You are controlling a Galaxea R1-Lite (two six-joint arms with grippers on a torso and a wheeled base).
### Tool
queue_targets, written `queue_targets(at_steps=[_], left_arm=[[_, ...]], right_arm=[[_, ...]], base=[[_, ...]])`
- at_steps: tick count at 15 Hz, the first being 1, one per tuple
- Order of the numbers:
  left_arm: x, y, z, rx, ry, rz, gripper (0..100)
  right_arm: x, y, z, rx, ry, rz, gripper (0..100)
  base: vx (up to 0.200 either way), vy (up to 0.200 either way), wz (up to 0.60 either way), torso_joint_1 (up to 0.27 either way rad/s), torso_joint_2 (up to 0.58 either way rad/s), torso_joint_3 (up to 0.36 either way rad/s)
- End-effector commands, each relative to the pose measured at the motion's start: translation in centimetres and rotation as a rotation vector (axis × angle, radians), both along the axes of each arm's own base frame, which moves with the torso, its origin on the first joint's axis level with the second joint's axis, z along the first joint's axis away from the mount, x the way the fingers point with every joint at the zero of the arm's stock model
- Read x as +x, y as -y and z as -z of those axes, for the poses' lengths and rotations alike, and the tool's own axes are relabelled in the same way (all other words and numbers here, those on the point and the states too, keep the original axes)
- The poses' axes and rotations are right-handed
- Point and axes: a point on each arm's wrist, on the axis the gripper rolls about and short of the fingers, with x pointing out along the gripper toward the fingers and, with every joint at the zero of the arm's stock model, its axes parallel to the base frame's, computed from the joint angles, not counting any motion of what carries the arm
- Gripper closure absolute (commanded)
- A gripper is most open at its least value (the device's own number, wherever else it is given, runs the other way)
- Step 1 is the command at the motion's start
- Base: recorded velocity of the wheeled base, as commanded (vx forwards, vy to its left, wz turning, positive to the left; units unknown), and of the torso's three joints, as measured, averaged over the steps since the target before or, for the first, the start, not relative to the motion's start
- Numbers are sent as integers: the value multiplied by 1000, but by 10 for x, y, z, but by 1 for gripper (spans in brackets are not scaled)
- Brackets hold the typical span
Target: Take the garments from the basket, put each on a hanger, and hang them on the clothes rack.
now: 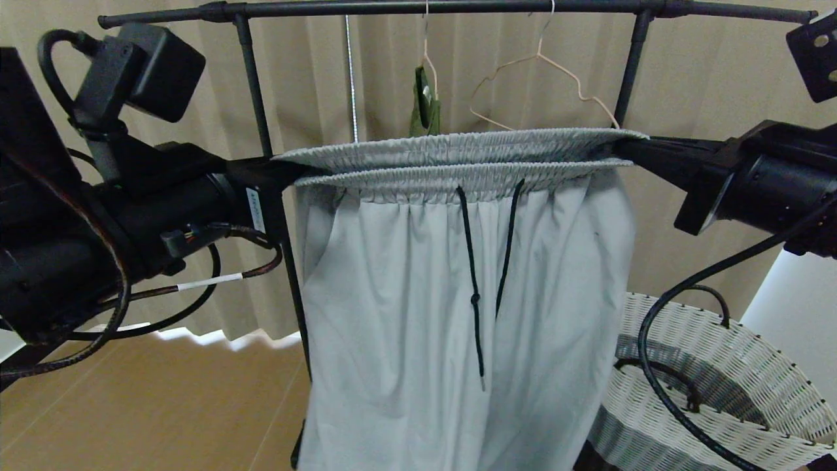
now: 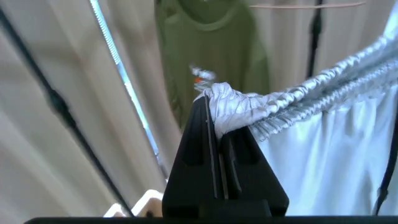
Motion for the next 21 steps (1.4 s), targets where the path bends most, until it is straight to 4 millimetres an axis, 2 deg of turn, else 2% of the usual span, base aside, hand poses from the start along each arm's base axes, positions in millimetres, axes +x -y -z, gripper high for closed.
queue_targets(at_steps=[1,4,10,11,15,19,21], left_arm=[[0,2,9,13,-26,6,100],[0,2,13,22,-37,9,100],[3,6,21,35,-63,16,100],[3,7,19,31,-56,21,100],[10,15,-14,-31,46,30,100],[11,16,-12,-31,37,32,100],[14,18,-13,-60,61,31,100]], right_arm=[[2,5,3,-5,-10,22,100],[2,10,10,-14,-30,42,100],[4,11,9,-12,-25,50,100],[5,14,9,-11,-25,64,100],[7,18,7,-8,-22,81,100],[11,16,2,-1,-9,81,100],[9,19,-7,15,20,91,100]], base=[[0,0,0,0,0,0],[0,0,0,0,0,0],[0,0,0,0,0,0],[0,0,0,0,0,0],[0,0,0,0,0,0],[0,0,0,0,0,0],[0,0,0,0,0,0]])
